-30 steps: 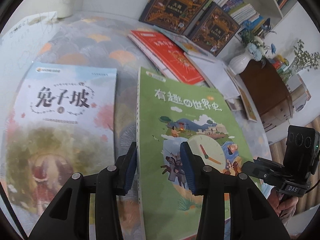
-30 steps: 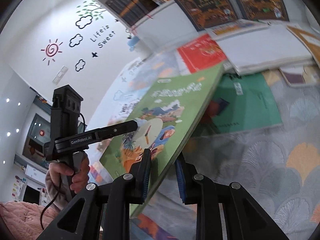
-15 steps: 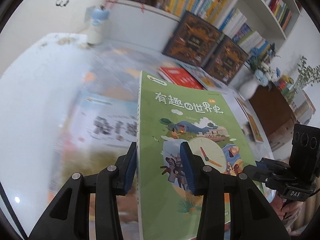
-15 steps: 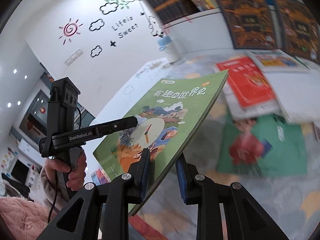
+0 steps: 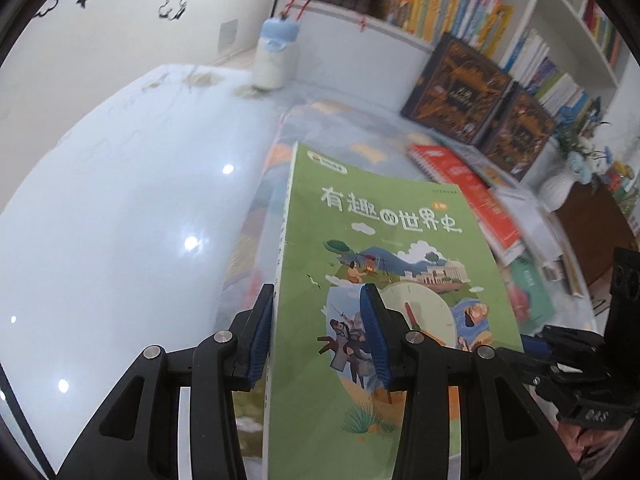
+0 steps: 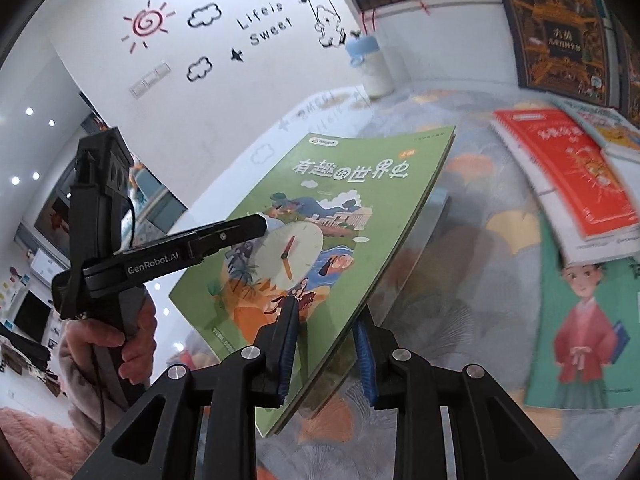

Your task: Organize books

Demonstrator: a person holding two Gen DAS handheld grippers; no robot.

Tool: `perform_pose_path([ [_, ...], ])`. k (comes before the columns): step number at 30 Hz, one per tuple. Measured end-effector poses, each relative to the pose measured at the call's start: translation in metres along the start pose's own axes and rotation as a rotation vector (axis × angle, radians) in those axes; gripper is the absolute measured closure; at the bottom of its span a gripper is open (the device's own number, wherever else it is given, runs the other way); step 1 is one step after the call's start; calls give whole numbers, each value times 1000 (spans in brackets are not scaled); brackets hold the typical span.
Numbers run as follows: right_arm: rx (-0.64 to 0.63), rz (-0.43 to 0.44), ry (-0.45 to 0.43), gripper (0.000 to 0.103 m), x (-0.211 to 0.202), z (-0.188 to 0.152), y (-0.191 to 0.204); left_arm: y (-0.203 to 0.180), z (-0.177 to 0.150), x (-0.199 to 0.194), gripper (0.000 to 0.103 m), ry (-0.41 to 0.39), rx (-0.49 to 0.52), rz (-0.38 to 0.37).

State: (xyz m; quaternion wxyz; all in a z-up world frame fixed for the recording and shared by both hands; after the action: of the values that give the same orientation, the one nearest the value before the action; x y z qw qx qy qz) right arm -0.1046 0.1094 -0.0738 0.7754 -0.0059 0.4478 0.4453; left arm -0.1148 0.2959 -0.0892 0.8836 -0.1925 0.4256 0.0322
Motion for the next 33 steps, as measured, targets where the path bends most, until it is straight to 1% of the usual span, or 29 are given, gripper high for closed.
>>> perform_pose_path([
  [3,7,3,14,77,14,-3,1,10,-5,15,65,37,-16,8],
  [5,2,-23,33,77,21,-7,-1,12,-9,22,66,57,-15,14],
  [8,-15,-68,63,76,29,-13,-2,8,-12,21,66,37,23,41],
  [12,12,-37,66,75,35,-16,-4,13,-10,23,66,22,30,64],
  [16,7,-40,60,75,36,-20,-2,14,-9,23,65,17,31,63],
  [23,-4,-36,74,73,36,-23,0,12,-10,24,64,23,27,75],
  [26,-7,-32,81,69,37,-22,1,13,-10,23,63,25,23,77],
  [28,-30,-40,90,65,39,-20,3,13,-10,24,61,30,19,79],
  [30,-50,-46,92,57,41,-19,6,13,-9,25,58,36,13,88],
  [33,-66,-65,104,52,43,-20,10,14,-8,24,58,40,1,102],
])
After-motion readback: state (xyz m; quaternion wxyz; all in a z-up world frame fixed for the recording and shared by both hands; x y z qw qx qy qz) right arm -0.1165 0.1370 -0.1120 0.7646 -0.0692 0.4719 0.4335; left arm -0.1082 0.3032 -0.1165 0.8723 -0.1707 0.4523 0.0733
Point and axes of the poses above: each gripper's, at about its wrist camera, not at the fingertips, and x roughly the way its jaws point, y to its left, z to its top, the point moved 4 cm from there along x, roughly the way its jaws point, and after that the axes turned 5 degrees about -x, right-handed, at the moved point
